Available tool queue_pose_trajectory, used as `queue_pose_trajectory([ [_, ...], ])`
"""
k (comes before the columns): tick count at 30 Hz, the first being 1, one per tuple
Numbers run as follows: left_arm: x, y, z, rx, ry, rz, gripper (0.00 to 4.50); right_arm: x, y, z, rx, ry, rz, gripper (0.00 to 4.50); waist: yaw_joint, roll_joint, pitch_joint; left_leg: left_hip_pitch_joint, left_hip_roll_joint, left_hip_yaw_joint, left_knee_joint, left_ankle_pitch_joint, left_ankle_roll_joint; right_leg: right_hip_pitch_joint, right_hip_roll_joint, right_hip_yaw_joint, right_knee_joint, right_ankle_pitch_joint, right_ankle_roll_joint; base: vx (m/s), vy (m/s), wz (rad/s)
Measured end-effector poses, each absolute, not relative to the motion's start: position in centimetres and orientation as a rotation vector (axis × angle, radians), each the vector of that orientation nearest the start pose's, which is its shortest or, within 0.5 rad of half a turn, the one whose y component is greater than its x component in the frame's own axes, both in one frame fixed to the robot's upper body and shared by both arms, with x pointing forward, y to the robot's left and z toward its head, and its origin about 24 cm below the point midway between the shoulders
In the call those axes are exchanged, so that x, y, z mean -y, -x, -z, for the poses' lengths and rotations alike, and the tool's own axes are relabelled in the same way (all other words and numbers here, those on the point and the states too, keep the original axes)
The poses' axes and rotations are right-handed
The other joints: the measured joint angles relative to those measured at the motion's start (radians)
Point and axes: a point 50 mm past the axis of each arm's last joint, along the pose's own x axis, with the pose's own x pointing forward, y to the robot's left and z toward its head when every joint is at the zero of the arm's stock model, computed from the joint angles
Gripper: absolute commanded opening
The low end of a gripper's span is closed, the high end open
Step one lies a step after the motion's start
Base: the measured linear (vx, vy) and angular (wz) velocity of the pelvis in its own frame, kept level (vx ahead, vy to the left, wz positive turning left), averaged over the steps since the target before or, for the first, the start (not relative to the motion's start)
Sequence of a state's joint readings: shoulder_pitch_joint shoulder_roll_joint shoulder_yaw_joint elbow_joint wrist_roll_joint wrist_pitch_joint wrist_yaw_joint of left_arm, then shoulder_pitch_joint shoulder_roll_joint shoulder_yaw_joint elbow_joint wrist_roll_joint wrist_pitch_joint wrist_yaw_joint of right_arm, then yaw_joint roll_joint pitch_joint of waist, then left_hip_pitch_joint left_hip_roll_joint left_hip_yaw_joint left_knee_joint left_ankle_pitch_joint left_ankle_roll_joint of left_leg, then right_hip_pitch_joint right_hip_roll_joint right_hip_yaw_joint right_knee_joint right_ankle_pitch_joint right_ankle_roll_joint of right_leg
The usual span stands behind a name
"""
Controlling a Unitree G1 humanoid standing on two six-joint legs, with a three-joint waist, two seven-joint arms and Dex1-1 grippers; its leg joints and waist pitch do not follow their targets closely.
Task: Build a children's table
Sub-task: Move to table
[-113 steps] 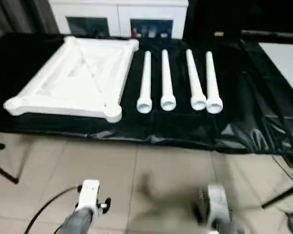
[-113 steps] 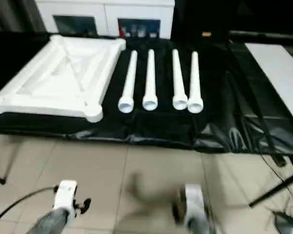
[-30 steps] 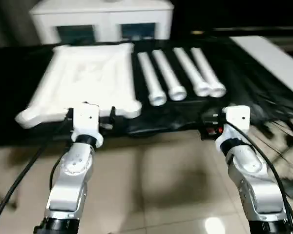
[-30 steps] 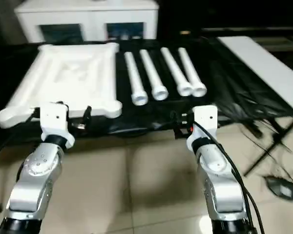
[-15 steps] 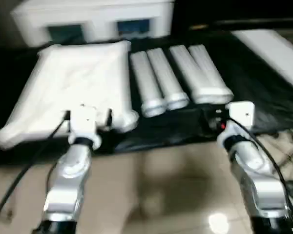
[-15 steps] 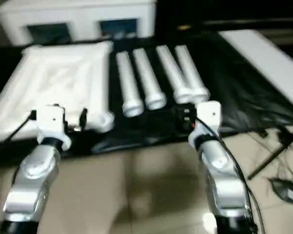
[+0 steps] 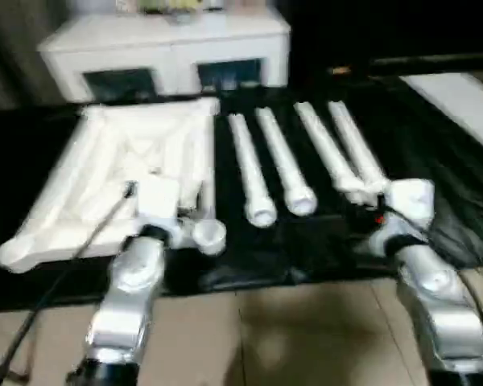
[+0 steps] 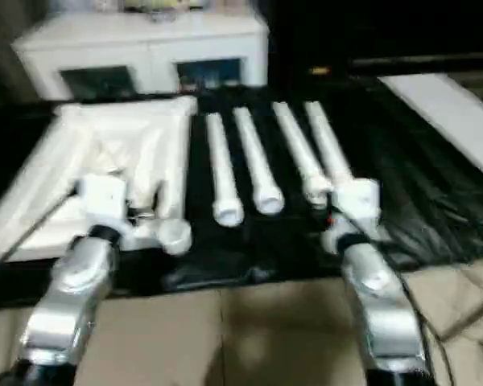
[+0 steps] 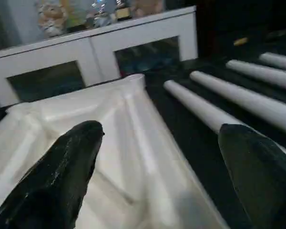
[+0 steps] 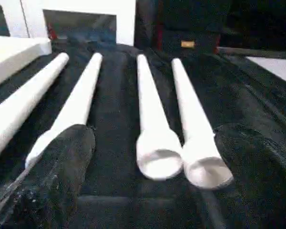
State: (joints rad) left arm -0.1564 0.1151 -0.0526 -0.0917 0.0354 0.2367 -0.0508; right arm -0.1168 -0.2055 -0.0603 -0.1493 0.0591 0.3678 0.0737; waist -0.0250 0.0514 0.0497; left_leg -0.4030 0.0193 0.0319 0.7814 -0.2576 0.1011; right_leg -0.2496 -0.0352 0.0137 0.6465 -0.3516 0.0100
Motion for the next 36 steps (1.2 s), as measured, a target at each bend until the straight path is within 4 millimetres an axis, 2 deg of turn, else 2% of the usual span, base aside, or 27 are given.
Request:
queue_pose_trajectory([
  [1,-14.5,-28.2,-8.3,0.013,-0.16,0.119,4.39,18.8,-27.4,-7.8,-0.101,0.131,-0.032,4.5,0.008,0.001,-0.001,0.0,0.033,0.017,-0.042,0.009,-0.008,0.02,0.006,0.001,-0.025,0.004,-0.007,0.174,-0.025,0.11],
  [3,-14.5,-28.2,-8.4,0.02,-0.158,0.12,4.39,18.7,-27.4,-7.9,-0.097,0.138,-0.039,4.5,0.031,0.031,-0.015,0.002,0.093,0.028,-0.15,0.02,-0.01,0.04,0.036,-0.015,-0.05,-0.003,-0.008,0.195,0.018,0.15],
  [4,-14.8,-28.1,-8.4,0.019,-0.163,0.111,4.39,18.4,-27.6,-8.0,-0.096,0.135,-0.056,4.5,0.037,0.055,-0.023,0.014,0.126,0.02,-0.16,0.06,-0.093,0.042,0.044,-0.033,-0.038,-0.022,-0.004,0.13,0.056,0.07],
  [5,-15.5,-27.9,-8.1,0.007,-0.169,0.088,4.39,17.3,-27.9,-8.2,-0.086,0.121,-0.099,4.5,0.025,0.039,-0.021,0.017,0.112,0.016,-0.154,0.049,-0.127,0.02,0.026,-0.047,0.015,-0.038,-0.009,0.237,0.071,-0.01],
  [6,-16.2,-27.9,-7.8,-0.009,-0.178,0.065,4.39,16.3,-28.0,-8.4,-0.077,0.117,-0.147,4.5,0.019,0.026,-0.023,0.018,0.1,0.014,-0.148,0.037,-0.122,-0.019,0.006,-0.053,0.077,-0.041,-0.007,0.205,0.018,-0.13],
  [7,-16.5,-27.8,-7.5,-0.023,-0.177,0.052,4.39,15.7,-27.9,-8.3,-0.08,0.124,-0.187,4.5,0.01,0.022,-0.024,0.027,0.092,0.01,-0.144,0.025,-0.115,-0.073,0.0,-0.055,0.127,-0.04,0.014,0.285,0.034,-0.14],
  [9,-16.2,-27.9,-7.7,-0.014,-0.173,0.059,4.39,15.8,-27.8,-8.1,-0.091,0.157,-0.207,4.5,-0.001,0.0,-0.022,0.047,0.069,0.007,-0.149,0.011,-0.105,-0.14,-0.023,-0.048,0.129,-0.017,0.056,0.155,0.009,-0.01],
  [10,-16.1,-27.9,-7.9,-0.004,-0.173,0.065,4.39,16.1,-27.7,-8.1,-0.094,0.176,-0.202,4.5,-0.004,-0.03,-0.019,0.059,0.042,0.004,-0.148,0.0,-0.101,-0.151,-0.038,-0.022,0.063,0.032,0.043,0.108,-0.072,0.27],
  [11,-15.6,-27.9,-7.9,-0.004,-0.163,0.077,4.39,16.4,-27.6,-7.9,-0.103,0.19,-0.197,4.5,-0.006,-0.043,-0.017,0.065,0.031,0.0,-0.145,-0.011,-0.096,-0.141,-0.042,-0.013,0.061,0.074,0.023,0.108,-0.072,0.27],
  [12,-14.9,-27.8,-7.7,-0.008,-0.151,0.099,4.39,16.7,-27.5,-7.6,-0.115,0.197,-0.198,4.5,0.002,-0.05,-0.013,0.051,0.034,0.005,-0.101,-0.033,-0.038,-0.123,-0.043,-0.03,0.042,0.067,0.028,0.134,-0.067,0.39],
  [13,-14.5,-27.7,-7.8,-0.001,-0.153,0.114,4.39,17.0,-27.4,-7.4,-0.126,0.204,-0.196,4.5,0.011,-0.043,-0.013,0.022,0.044,0.017,-0.023,-0.045,-0.015,-0.098,-0.051,-0.058,0.019,0.066,0.026,0.152,-0.031,0.39],
  [14,-14.7,-27.6,-7.9,0.001,-0.158,0.111,4.39,16.8,-27.4,-7.4,-0.125,0.201,-0.205,4.5,0.014,-0.04,-0.013,0.004,0.048,0.029,-0.004,-0.045,-0.017,-0.076,-0.062,-0.086,-0.001,0.062,0.019,0.152,-0.031,0.39],
  [15,-14.9,-27.6,-8.1,0.008,-0.163,0.105,4.39,16.6,-27.4,-7.4,-0.126,0.2,-0.22,4.5,0.02,-0.032,-0.013,-0.004,0.055,0.036,-0.019,-0.042,-0.02,-0.053,-0.068,-0.117,-0.021,0.062,0.017,0.141,0.001,0.5],
  [16,-15.1,-27.5,-8.3,0.018,-0.169,0.1,4.39,16.3,-27.4,-7.3,-0.126,0.195,-0.235,4.5,0.031,-0.022,-0.013,-0.003,0.073,0.047,-0.055,-0.042,-0.02,-0.027,-0.073,-0.152,-0.041,0.061,0.016,0.162,0.069,0.58],
  [17,-15.5,-27.3,-8.7,0.035,-0.177,0.089,4.39,15.9,-27.3,-7.3,-0.124,0.175,-0.245,4.5,0.04,-0.002,-0.014,-0.003,0.104,0.056,-0.108,-0.042,-0.02,0.008,-0.072,-0.206,-0.065,0.056,0.022,0.162,0.069,0.58],
  [18,-16.0,-27.0,-8.9,0.042,-0.185,0.072,4.39,15.5,-27.4,-7.4,-0.119,0.141,-0.258,4.5,0.05,0.017,-0.014,0.024,0.127,0.062,-0.129,0.002,-0.089,0.017,-0.054,-0.2,-0.06,0.046,0.015,0.164,0.084,0.28],
  [19,-17.1,-26.4,-8.5,0.025,-0.202,0.038,4.39,14.0,-27.3,-7.4,-0.108,0.076,-0.307,4.5,0.046,0.005,-0.01,0.036,0.117,0.06,-0.121,0.009,-0.108,0.013,-0.045,-0.167,-0.014,0.012,-0.007,0.186,0.05,0.06],
  [20,-17.8,-26.1,-8.1,0.006,-0.204,0.017,4.39,13.3,-27.2,-7.3,-0.109,0.055,-0.343,4.5,0.047,-0.01,-0.014,0.042,0.106,0.061,-0.118,-0.003,-0.104,-0.017,-0.04,-0.127,0.042,0.004,-0.019,0.186,0.05,0.06],
  [21,-17.9,-25.9,-7.8,-0.009,-0.199,0.019,4.39,13.3,-27.1,-7.3,-0.112,0.047,-0.354,4.5,0.049,-0.013,-0.016,0.047,0.102,0.06,-0.115,-0.013,-0.101,-0.052,-0.031,-0.108,0.09,0.004,-0.014,0.217,0.043,0.13],
  [22,-17.6,-25.5,-7.6,-0.014,-0.194,0.053,4.39,13.7,-26.9,-7.3,-0.111,0.042,-0.348,4.5,0.054,-0.015,-0.018,0.05,0.097,0.061,-0.112,-0.019,-0.093,-0.105,-0.023,-0.096,0.109,0.02,0.013,0.176,0.047,0.09],
  [23,-17.2,-25.3,-7.7,-0.005,-0.192,0.086,4.39,14.0,-26.8,-7.4,-0.107,0.031,-0.337,4.5,0.059,-0.018,-0.019,0.051,0.089,0.065,-0.11,-0.02,-0.098,-0.142,-0.023,-0.086,0.097,0.046,0.032,0.176,0.047,0.09],
  [25,-16.0,-25.3,-8.3,0.032,-0.192,0.164,4.39,14.6,-26.6,-7.6,-0.101,0.019,-0.319,4.5,0.071,-0.051,-0.026,0.049,0.045,0.097,-0.1,-0.031,-0.096,-0.194,-0.051,-0.045,-0.005,0.185,0.024,0.028,0.022,0.06],
  [26,-15.6,-25.4,-8.2,0.031,-0.194,0.198,4.39,14.8,-26.5,-7.5,-0.11,0.019,-0.31,4.5,0.068,-0.049,-0.026,0.047,0.041,0.1,-0.095,-0.033,-0.096,-0.196,-0.054,-0.033,-0.002,0.187,0.026,-0.045,0.035,0.32],
  [27,-14.5,-25.3,-8.1,0.027,-0.197,0.292,4.39,15.6,-26.0,-6.9,-0.145,0.019,-0.287,4.5,0.081,-0.035,-0.025,0.045,0.04,0.099,-0.1,-0.035,-0.093,-0.194,-0.054,-0.011,-0.002,0.182,0.031,-0.014,0.026,0.33],
  [30,-13.6,-25.3,-8.0,0.028,-0.223,0.454,4.39,16.3,-25.6,-7.2,-0.154,0.033,-0.294,4.5,0.094,-0.004,-0.025,0.047,0.053,0.1,-0.114,-0.032,-0.098,-0.18,-0.05,-0.026,-0.029,0.188,0.01,-0.005,0.008,0.21],
  [32,-13.6,-25.4,-7.4,-0.003,-0.213,0.55,4.39,16.3,-25.2,-8.0,-0.129,0.056,-0.348,4.5,0.087,0.003,-0.022,0.052,0.066,0.11,-0.113,-0.03,-0.098,-0.169,-0.045,-0.03,-0.038,0.192,0.001,0.0,0.0,0.0],
  [36,-12.4,-25.4,-7.7,-0.005,-0.15,0.731,4.39,17.8,-24.8,-8.5,-0.126,0.088,-0.375,4.5,0.057,-0.001,-0.016,0.064,0.084,0.133,-0.114,-0.029,-0.103,-0.153,-0.045,-0.027,-0.042,0.187,0.008,-0.035,-0.013,0.13],
])
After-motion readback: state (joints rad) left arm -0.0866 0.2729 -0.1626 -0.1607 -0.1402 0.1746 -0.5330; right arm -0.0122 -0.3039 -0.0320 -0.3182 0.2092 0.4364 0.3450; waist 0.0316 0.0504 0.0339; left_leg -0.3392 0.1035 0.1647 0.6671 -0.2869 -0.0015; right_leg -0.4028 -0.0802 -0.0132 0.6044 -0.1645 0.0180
